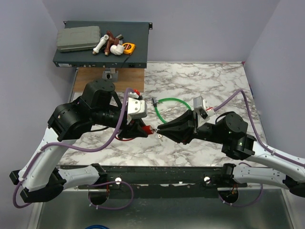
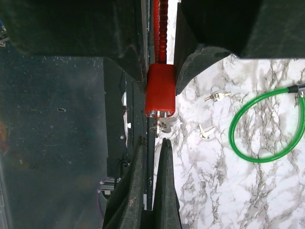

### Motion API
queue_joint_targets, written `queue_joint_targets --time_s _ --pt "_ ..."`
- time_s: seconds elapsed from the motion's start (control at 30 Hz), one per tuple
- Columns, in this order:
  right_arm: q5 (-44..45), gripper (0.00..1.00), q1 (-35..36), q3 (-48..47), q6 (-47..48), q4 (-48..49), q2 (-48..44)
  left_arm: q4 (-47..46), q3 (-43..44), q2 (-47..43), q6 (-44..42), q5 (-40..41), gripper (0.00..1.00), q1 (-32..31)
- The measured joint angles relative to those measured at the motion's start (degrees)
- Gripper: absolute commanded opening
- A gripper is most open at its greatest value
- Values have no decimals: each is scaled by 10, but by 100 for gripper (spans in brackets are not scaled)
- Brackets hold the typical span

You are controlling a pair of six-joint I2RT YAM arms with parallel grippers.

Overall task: Unlock with the key
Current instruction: Unlock the lock.

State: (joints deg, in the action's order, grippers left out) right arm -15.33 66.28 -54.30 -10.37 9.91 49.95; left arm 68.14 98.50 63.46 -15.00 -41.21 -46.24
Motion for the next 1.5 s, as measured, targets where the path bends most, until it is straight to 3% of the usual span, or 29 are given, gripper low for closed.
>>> queue_joint_targets --time_s 0.23,0.7,1.2,1.23,1.4,1.5 --pt "-8 20 0 -6 -1 7 4 -4 -6 -2 3 -3 0 4" --pt "-22 1 0 -17 -1 9 25 -8 -8 -7 8 -9 0 16" --pt "-24 1 0 -73 3 -41 75 -5 -8 -9 17 -10 0 30" --pt "-24 1 0 -79 3 -47 79 -3 -7 -9 17 -10 0 31" --pt "-13 35 0 -91 -3 -69 80 1 -7 -9 16 -6 0 34" --pt "0 40 4 -92 -5 -84 64 -8 -7 -8 16 -3 0 35"
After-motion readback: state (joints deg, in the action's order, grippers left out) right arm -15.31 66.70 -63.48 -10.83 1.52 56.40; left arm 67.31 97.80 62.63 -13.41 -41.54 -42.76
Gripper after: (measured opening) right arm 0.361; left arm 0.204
